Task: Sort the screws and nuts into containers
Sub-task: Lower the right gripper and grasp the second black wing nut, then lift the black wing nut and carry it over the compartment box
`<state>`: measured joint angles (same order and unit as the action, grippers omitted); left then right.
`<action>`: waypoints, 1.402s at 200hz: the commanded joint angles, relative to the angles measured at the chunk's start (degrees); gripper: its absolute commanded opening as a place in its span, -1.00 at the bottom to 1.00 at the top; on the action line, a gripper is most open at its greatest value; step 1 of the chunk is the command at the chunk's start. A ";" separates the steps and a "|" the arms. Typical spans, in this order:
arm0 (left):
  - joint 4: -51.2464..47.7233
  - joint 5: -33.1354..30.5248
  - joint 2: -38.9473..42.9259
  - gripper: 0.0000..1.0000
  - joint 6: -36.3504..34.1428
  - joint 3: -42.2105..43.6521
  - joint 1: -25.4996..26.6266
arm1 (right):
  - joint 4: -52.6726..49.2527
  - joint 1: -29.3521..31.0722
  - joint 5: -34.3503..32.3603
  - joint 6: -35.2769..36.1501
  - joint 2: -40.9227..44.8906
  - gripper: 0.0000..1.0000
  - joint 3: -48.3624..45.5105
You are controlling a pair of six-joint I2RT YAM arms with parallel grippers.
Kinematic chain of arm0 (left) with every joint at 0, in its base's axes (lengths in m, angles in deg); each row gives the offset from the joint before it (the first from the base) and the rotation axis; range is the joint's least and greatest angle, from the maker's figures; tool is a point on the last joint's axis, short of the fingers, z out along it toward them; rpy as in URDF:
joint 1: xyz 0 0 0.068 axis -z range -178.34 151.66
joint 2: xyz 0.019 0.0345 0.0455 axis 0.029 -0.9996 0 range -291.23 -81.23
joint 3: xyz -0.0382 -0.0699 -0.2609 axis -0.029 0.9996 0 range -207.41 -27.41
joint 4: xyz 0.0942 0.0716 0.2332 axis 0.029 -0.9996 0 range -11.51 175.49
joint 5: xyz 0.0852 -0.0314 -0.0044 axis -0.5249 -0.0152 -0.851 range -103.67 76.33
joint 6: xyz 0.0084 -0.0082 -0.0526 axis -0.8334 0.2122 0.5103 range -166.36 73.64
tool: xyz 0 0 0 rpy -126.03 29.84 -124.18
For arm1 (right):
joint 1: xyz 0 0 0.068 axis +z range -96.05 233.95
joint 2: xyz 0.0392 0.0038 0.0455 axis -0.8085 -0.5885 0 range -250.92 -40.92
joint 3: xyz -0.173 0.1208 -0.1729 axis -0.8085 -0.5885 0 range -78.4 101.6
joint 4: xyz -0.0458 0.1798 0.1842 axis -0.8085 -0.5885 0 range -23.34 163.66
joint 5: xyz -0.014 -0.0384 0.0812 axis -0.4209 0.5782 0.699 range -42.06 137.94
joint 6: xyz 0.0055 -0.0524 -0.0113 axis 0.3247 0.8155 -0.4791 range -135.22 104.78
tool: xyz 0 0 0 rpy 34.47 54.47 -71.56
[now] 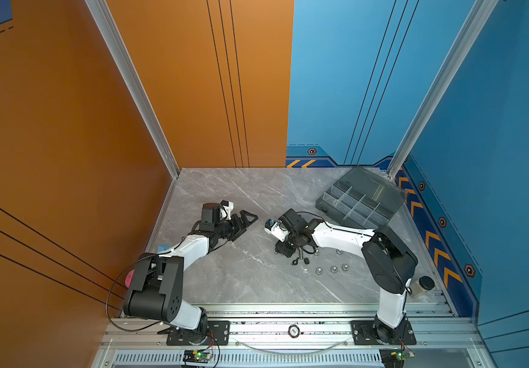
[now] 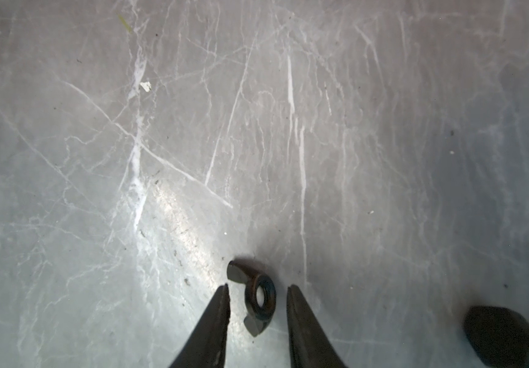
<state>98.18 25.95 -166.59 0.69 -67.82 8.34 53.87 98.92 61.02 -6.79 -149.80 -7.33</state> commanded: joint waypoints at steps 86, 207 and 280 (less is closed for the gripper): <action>0.73 1.00 1.03 0.95 0.62 1.27 -0.73 | -3.85 -0.58 1.51 2.51 -2.88 -0.42 1.47; 0.97 0.82 1.12 0.95 0.70 1.57 -0.79 | -2.05 -0.98 2.25 1.41 -4.55 -0.51 1.16; 1.55 0.89 0.99 0.95 0.85 2.08 -0.88 | -1.63 -0.96 2.50 0.12 -5.65 -0.72 1.05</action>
<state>98.55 26.06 -166.55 1.34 -66.81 8.03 53.15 98.09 62.99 -5.70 -153.12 -6.50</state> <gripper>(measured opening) 0.976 0.167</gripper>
